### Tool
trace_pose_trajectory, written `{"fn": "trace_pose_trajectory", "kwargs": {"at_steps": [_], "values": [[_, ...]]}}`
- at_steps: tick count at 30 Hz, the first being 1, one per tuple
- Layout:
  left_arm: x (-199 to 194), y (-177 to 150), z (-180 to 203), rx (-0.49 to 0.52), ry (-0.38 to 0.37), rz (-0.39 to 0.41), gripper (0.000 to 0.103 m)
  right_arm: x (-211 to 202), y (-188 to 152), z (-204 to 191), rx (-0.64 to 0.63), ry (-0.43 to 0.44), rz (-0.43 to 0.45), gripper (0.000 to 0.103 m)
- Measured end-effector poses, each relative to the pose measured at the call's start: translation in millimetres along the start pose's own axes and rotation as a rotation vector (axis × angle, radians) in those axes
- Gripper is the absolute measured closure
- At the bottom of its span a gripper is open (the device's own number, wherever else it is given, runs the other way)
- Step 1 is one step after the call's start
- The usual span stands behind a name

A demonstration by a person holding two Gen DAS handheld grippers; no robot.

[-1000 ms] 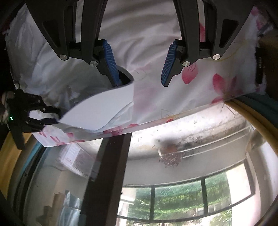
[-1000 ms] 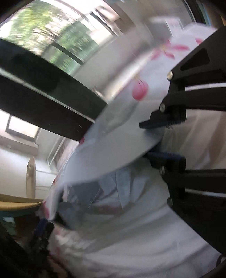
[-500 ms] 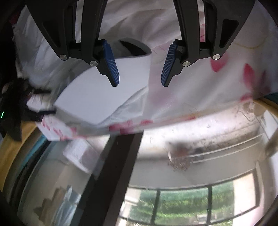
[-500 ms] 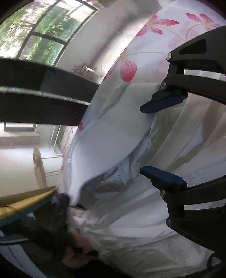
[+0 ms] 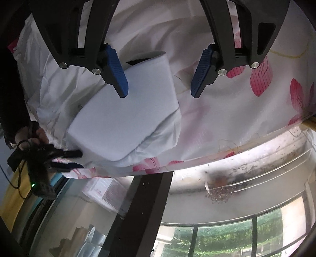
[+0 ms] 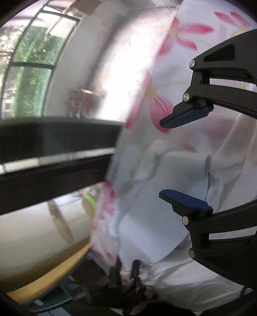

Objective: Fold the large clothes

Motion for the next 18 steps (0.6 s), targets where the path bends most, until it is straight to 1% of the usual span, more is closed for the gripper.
{"fn": "trace_pose_trajectory", "kwargs": {"at_steps": [1, 4, 5, 6, 7, 8, 9, 10, 11, 12, 13, 14, 15, 18], "values": [[0, -1, 1, 0.002, 0.004, -0.002, 0.034, 7, -3, -4, -0.001, 0.020, -0.023, 0.039], [1, -2, 5, 0.019, 0.016, -0.003, 0.033, 10, -7, -13, -0.014, 0.063, 0.001, 0.039], [2, -2, 6, 0.027, 0.019, -0.004, 0.033, 11, -9, -15, -0.019, 0.066, 0.005, 0.040], [3, -1, 7, 0.032, 0.021, -0.005, 0.033, 12, -10, -18, -0.024, 0.061, 0.006, 0.052], [5, -1, 9, 0.043, 0.023, -0.006, 0.033, 12, -11, -23, -0.041, 0.061, 0.006, 0.060], [5, 0, 9, 0.050, 0.024, -0.005, 0.033, 12, -12, -28, -0.062, 0.058, 0.006, 0.074], [6, 0, 12, 0.061, 0.022, -0.006, 0.038, 8, -12, -32, -0.080, 0.049, 0.011, 0.083], [7, 0, 14, 0.070, 0.012, -0.009, 0.044, 6, -12, -37, -0.101, 0.027, 0.026, 0.083], [8, 1, 17, 0.082, 0.008, -0.016, 0.047, 2, -12, -41, -0.127, -0.002, 0.043, 0.086], [9, 0, 20, 0.090, 0.020, -0.019, 0.054, -1, -13, -46, -0.157, -0.033, 0.062, 0.088], [9, 1, 22, 0.097, 0.026, -0.020, 0.059, -5, -14, -51, -0.189, -0.066, 0.085, 0.089], [9, 2, 24, 0.107, 0.029, -0.017, 0.068, -10, -15, -58, -0.220, -0.103, 0.111, 0.089], [7, 2, 25, 0.114, 0.033, -0.009, 0.074, -15, -16, -63, -0.249, -0.137, 0.134, 0.090], [-2, 2, 40, 0.200, 0.116, 0.044, 0.082, -31, -22, -81, -0.356, -0.255, 0.217, 0.090]]}}
Point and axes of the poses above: each gripper's, at about its wrist camera, not at the fingertips, and x roughly the way its jaws point, z to its right, y to its top, the point moved 1 cm from there along x, roughly the way its jaws point, and after that the axes turned 6 degrees about -y, right-handed, at the moved point
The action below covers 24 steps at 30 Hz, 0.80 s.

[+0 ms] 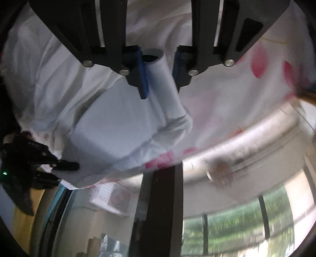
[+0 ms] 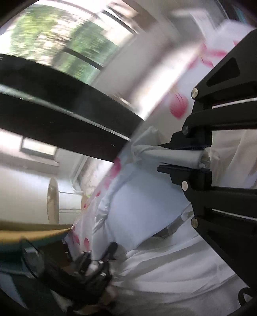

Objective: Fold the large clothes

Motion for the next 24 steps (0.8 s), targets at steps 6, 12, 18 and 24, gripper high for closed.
{"fn": "trace_pose_trajectory", "kwargs": {"at_steps": [6, 12, 18, 24], "values": [[-18, -8, 40, 0.219, 0.144, 0.109, 0.083, -21, -16, -24, -0.135, -0.120, 0.048, 0.080], [-31, -20, 55, 0.319, 0.204, 0.173, 0.083, -23, -39, -27, -0.127, -0.130, 0.021, 0.058], [-42, -37, 64, 0.349, 0.165, 0.172, 0.082, -38, -49, -28, -0.115, -0.161, 0.066, 0.060], [-60, -39, 77, 0.374, 0.173, 0.253, 0.082, -41, -53, -48, -0.234, -0.283, 0.076, 0.082]]}}
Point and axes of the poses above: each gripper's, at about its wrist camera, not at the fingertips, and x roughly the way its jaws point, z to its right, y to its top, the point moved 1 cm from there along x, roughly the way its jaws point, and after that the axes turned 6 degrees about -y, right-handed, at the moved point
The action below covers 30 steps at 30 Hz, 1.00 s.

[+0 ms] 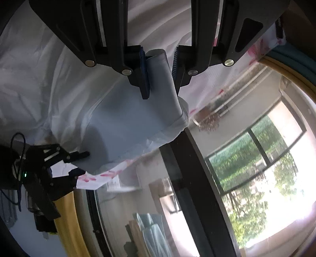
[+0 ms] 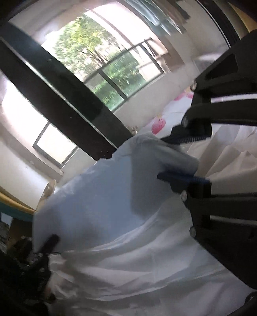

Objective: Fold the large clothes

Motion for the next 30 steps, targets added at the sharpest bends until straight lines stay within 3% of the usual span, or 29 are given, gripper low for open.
{"fn": "trace_pose_trajectory", "kwargs": {"at_steps": [7, 24, 30], "values": [[-10, -5, 23, 0.068, -0.007, -0.034, 0.077, -17, 9, -6, -0.081, -0.085, 0.033, 0.082], [-59, -27, 36, -0.033, -0.075, 0.000, 0.077, -66, -16, -24, -0.004, -0.014, -0.023, 0.081], [-76, -39, 36, -0.083, -0.061, -0.018, 0.076, -81, -33, -26, 0.025, 0.002, -0.068, 0.081]]}}
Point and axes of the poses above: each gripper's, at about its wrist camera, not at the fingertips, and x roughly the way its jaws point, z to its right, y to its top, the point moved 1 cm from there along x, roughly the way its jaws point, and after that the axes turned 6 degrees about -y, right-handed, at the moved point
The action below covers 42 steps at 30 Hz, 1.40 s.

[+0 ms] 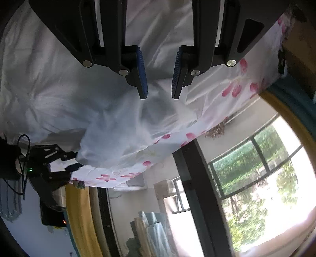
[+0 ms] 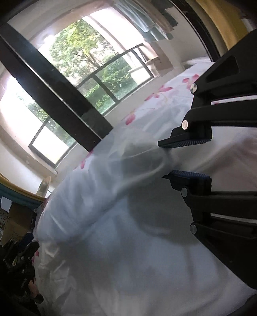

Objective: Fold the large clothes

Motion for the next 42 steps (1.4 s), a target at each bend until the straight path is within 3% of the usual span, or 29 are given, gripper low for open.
{"fn": "trace_pose_trajectory", "kwargs": {"at_steps": [4, 9, 14, 17, 20, 23, 26, 30, 37, 42], "values": [[-13, -10, -5, -0.076, -0.011, -0.017, 0.073, -13, -8, 8, 0.061, 0.038, -0.030, 0.081], [-12, -13, -12, -0.193, -0.056, -0.033, 0.071, -26, -6, 31, 0.210, 0.130, 0.010, 0.081], [17, -12, -24, -0.391, -0.150, -0.085, 0.071, -19, 20, 30, 0.318, 0.268, 0.076, 0.081], [31, -11, -26, -0.445, -0.185, -0.098, 0.071, -1, 43, 18, 0.351, 0.377, 0.074, 0.080], [39, -12, -29, -0.483, -0.170, -0.102, 0.071, 18, 61, 2, 0.370, 0.470, 0.039, 0.080], [46, -14, -34, -0.514, -0.149, -0.099, 0.071, 39, 68, -12, 0.383, 0.507, -0.024, 0.079], [55, -15, -40, -0.515, -0.065, -0.102, 0.071, 47, 66, -17, 0.422, 0.571, -0.034, 0.079], [60, -17, -46, -0.517, -0.062, -0.101, 0.073, 29, 67, -29, 0.373, 0.636, -0.002, 0.091], [59, -13, -56, -0.555, -0.062, -0.107, 0.073, 2, 55, -64, 0.224, 0.734, -0.078, 0.090], [49, -10, -47, -0.517, -0.029, -0.120, 0.073, -14, 47, -59, 0.181, 0.724, -0.074, 0.089]]}}
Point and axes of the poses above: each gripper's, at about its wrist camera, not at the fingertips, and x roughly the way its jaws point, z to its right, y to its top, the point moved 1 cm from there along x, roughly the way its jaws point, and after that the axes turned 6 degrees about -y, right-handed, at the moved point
